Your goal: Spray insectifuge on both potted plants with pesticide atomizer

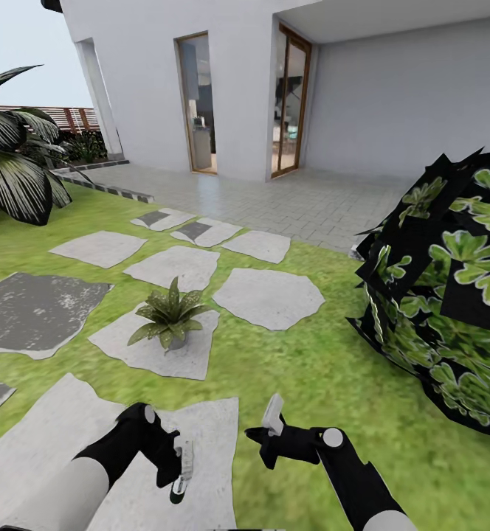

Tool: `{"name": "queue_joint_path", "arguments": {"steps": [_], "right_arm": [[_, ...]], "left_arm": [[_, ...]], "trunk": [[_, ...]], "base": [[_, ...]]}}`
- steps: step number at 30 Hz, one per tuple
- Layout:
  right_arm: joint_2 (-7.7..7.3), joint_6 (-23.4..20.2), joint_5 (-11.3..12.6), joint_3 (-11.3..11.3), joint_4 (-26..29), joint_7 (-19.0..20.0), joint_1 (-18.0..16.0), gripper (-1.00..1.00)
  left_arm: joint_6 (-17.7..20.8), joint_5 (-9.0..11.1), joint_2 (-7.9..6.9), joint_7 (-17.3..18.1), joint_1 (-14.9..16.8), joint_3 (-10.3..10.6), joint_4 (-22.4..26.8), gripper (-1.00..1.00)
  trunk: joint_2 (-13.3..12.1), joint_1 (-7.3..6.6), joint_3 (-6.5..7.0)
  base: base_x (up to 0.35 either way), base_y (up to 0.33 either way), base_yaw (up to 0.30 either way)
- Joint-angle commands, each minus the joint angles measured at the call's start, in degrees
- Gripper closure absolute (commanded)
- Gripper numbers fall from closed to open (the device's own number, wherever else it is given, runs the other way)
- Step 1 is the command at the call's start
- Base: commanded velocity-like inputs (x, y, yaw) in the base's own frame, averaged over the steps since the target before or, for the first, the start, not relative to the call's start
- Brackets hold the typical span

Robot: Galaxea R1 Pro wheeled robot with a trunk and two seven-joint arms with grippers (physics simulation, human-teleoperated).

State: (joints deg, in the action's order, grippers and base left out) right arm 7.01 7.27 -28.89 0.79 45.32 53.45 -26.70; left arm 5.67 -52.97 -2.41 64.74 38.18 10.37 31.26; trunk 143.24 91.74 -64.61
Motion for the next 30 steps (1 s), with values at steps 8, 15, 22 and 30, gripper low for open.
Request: {"name": "queue_joint_path", "arguments": {"steps": [8,15,22,30], "right_arm": [[-0.32,0.5,-0.7,0.1,-0.1,-0.1,0.0,-1.0],[-1.04,0.6,-0.7,0.6,-2.6,-4.6,0.0,-1.0],[-4.13,2.8,-0.2,0.6,-19.8,-31.9,0.1,-1.0],[-5.05,22.0,0.1,0.6,-41.3,-66.6,0.3,-1.0]], "left_arm": [[-0.7,0.4,-5.89,-1.7,-1.8,0.1,-0.3,1.0],[-0.7,4.4,-8.08,-12.2,-2.4,-5.1,-1.1,1.0],[-1.1,16.2,-7.82,-30.4,-3.8,-22.5,-8.6,1.0],[-16.0,32.3,-7.1,-51.5,-14.3,-30.5,-10.2,1.0]], "trunk": [[0.0,-0.01,-0.05],[0.0,-0.01,-0.05],[0.0,-0.01,-0.05],[0.0,-0.01,-0.05]], "base": [[0.0,0.0,0.0],[0.0,0.0,0.0],[0.0,0.0,0.0],[0.0,0.0,0.0]]}}
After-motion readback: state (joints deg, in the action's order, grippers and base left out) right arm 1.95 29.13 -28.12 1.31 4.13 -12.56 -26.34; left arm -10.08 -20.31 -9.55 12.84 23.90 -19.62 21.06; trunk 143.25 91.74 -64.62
